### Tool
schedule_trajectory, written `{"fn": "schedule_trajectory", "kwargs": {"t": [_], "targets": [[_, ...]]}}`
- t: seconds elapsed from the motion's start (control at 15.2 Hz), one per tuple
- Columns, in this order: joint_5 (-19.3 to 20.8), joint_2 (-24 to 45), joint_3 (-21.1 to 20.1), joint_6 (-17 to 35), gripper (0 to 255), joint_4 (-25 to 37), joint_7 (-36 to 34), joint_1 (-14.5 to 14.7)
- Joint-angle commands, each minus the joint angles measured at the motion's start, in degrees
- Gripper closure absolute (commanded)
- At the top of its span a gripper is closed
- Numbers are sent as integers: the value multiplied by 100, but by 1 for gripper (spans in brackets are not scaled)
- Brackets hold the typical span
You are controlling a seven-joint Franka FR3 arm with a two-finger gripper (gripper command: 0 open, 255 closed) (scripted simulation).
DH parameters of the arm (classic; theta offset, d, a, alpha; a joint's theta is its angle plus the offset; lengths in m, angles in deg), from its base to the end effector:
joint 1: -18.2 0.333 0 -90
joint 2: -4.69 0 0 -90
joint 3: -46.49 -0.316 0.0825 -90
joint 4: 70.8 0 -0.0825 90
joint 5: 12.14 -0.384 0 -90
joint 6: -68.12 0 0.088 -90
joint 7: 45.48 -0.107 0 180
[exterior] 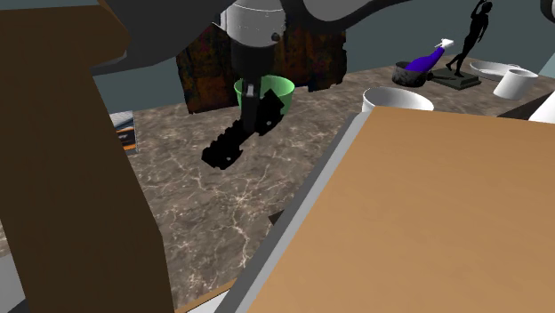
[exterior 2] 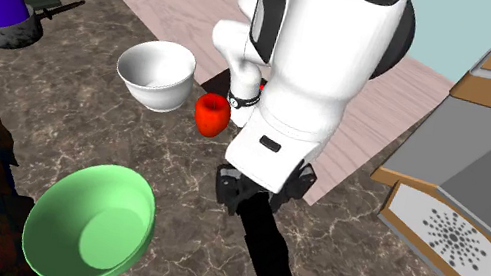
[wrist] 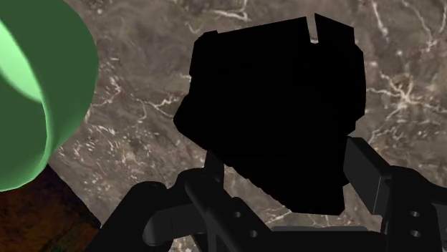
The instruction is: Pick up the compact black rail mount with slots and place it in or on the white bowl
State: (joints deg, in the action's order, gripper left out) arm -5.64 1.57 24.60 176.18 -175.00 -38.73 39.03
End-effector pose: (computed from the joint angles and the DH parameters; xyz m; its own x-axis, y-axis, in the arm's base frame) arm 0.4136 0.3764 0.5631 0.6185 0.7796 0.0987 0.7663 -0.6262 0.1437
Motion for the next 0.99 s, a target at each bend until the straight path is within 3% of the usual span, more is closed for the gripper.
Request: {"fn": "schedule_trajectory", "kwargs": {"t": [0.0,0.79,0.92], "targets": [[-9,-10,0,-162,255,156,20,0],[29,137,-24,-1074,255,1205,80,16],[-157,-313,119,-971,255,713,341,-96]]}}
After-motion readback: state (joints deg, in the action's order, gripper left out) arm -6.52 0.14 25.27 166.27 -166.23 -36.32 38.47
